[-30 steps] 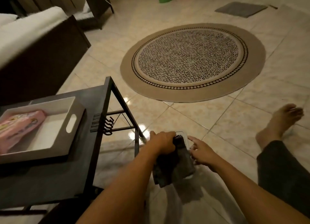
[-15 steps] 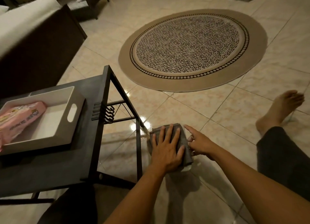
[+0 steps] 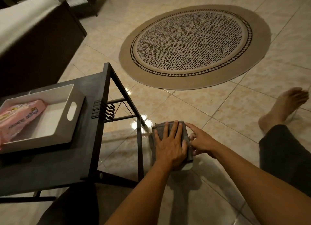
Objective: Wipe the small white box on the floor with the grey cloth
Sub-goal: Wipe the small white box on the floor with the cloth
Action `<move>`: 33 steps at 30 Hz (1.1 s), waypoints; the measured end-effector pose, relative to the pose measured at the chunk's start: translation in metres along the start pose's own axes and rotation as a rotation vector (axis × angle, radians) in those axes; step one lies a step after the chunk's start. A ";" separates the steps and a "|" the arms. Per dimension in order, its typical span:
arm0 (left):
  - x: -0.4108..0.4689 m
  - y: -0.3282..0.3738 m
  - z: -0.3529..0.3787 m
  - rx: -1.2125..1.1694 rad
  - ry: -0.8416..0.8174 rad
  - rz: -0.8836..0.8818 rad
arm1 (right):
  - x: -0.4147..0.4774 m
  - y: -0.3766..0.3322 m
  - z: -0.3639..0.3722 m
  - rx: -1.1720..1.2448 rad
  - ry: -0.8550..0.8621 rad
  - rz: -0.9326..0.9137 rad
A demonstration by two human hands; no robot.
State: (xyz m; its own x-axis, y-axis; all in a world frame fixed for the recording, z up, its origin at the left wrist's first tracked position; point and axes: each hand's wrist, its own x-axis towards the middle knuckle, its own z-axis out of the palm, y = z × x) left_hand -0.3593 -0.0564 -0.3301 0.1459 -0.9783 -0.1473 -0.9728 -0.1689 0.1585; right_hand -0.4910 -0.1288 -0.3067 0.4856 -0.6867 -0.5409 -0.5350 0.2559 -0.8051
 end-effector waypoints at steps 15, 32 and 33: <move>-0.009 0.009 0.006 -0.043 0.013 -0.125 | -0.002 0.005 0.003 0.068 -0.005 0.014; -0.006 -0.002 0.005 -0.084 0.063 -0.217 | -0.005 0.003 0.006 0.103 -0.002 0.044; -0.012 0.000 0.006 -0.078 0.060 -0.201 | -0.003 0.001 0.005 0.104 -0.003 0.048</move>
State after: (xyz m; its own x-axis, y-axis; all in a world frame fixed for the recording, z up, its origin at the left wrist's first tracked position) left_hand -0.3625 -0.0442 -0.3345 0.3485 -0.9289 -0.1255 -0.9064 -0.3681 0.2073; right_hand -0.4894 -0.1230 -0.3070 0.4631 -0.6700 -0.5802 -0.4832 0.3579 -0.7990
